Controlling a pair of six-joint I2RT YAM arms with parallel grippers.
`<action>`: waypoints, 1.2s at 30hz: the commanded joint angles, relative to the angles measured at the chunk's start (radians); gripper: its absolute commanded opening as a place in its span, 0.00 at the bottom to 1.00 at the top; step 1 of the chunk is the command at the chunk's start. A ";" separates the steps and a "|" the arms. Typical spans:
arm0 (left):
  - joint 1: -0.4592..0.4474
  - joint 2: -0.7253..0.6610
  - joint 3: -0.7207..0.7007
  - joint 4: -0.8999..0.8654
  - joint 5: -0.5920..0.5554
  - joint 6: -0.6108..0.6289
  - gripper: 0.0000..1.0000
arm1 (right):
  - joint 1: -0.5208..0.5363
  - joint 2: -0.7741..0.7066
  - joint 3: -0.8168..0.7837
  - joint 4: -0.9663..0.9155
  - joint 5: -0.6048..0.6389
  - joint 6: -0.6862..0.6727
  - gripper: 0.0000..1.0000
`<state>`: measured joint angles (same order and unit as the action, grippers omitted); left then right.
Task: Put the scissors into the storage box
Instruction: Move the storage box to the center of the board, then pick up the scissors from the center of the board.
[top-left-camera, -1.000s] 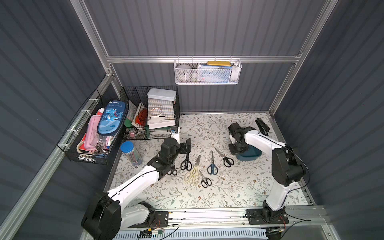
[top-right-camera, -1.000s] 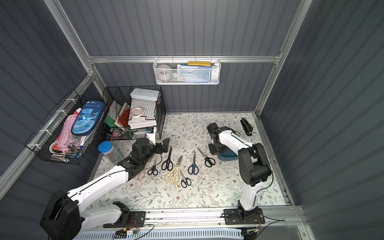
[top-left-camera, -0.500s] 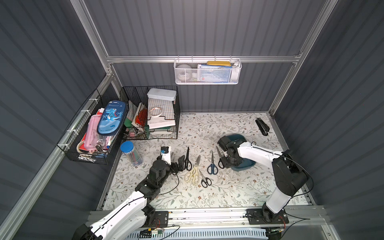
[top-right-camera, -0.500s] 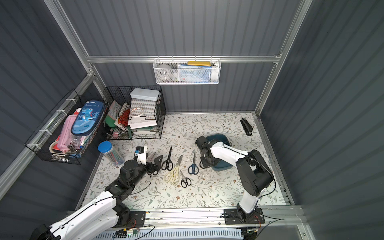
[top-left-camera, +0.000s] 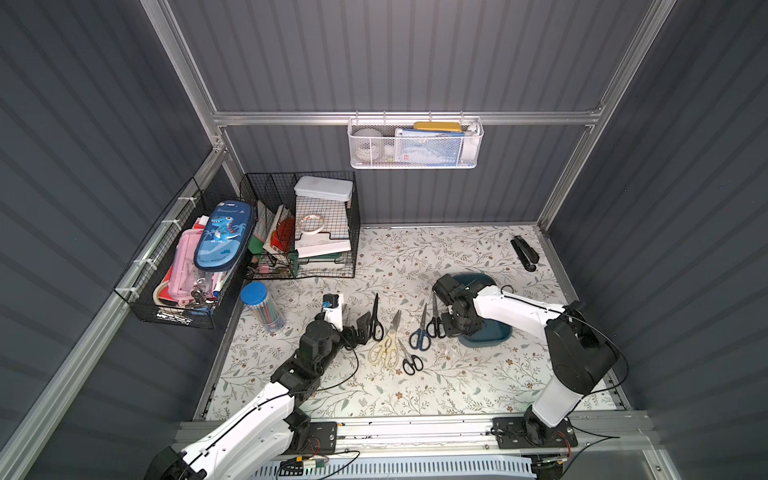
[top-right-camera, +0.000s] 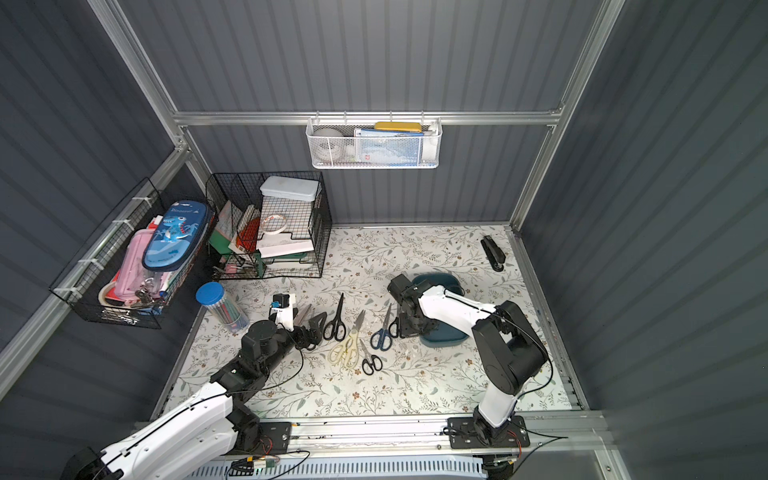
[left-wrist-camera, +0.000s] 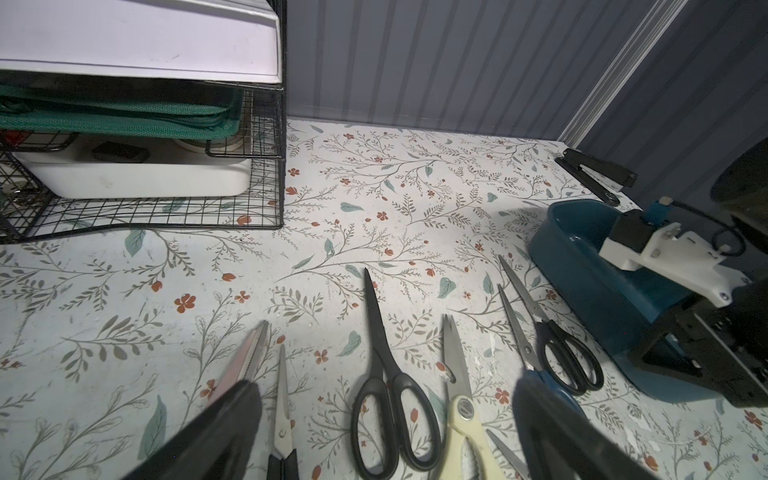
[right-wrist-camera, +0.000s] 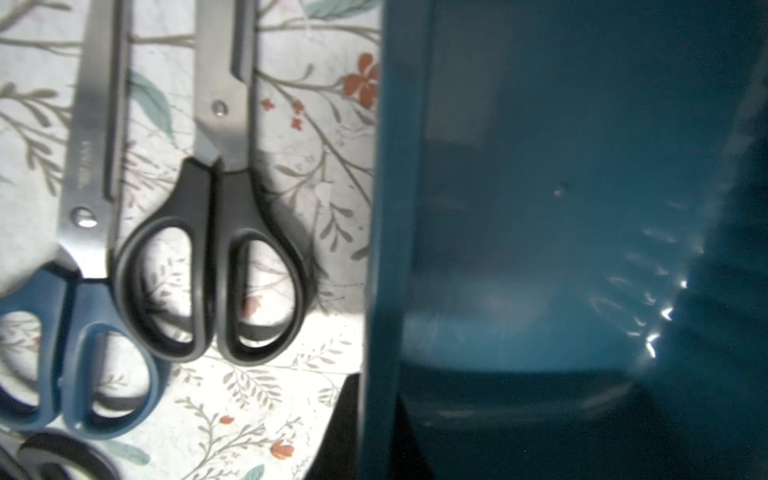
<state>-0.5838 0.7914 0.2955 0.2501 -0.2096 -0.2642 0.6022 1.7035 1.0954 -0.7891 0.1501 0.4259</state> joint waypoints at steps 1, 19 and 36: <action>-0.006 0.005 0.014 0.022 -0.002 -0.013 0.99 | -0.003 0.010 -0.020 -0.041 -0.017 0.044 0.00; -0.006 -0.012 0.008 0.030 0.016 -0.006 0.99 | 0.057 -0.087 0.207 -0.175 0.103 -0.005 0.50; -0.084 0.116 0.012 0.145 0.197 0.123 0.99 | 0.068 0.157 0.198 0.031 -0.118 0.059 0.32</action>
<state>-0.6449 0.8970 0.2955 0.3668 -0.0116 -0.1780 0.6724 1.8523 1.2793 -0.7765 0.0551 0.4633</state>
